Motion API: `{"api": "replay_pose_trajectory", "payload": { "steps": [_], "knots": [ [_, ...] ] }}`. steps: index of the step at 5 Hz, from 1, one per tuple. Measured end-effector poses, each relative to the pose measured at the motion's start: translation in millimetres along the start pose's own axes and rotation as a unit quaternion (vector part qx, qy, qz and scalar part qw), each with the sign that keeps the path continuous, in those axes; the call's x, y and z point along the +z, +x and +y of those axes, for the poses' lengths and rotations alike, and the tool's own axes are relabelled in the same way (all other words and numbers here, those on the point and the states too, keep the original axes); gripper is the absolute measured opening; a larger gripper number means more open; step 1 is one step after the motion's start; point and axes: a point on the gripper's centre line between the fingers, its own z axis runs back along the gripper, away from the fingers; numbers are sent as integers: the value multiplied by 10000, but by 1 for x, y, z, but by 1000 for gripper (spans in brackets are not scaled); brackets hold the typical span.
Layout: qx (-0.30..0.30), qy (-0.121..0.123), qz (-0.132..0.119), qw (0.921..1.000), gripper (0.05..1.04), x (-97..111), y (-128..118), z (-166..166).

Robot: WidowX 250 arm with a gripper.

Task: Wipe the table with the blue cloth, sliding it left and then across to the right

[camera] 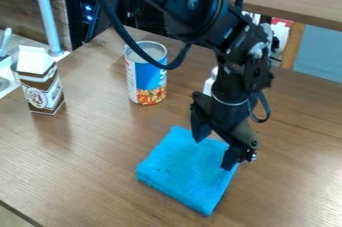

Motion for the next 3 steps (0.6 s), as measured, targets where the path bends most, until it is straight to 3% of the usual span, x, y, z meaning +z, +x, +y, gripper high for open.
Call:
{"api": "replay_pose_trajectory", "payload": {
  "steps": [3],
  "knots": [
    [220,-26,8,9998,1004,-10,-6,-2]
  ]
}}
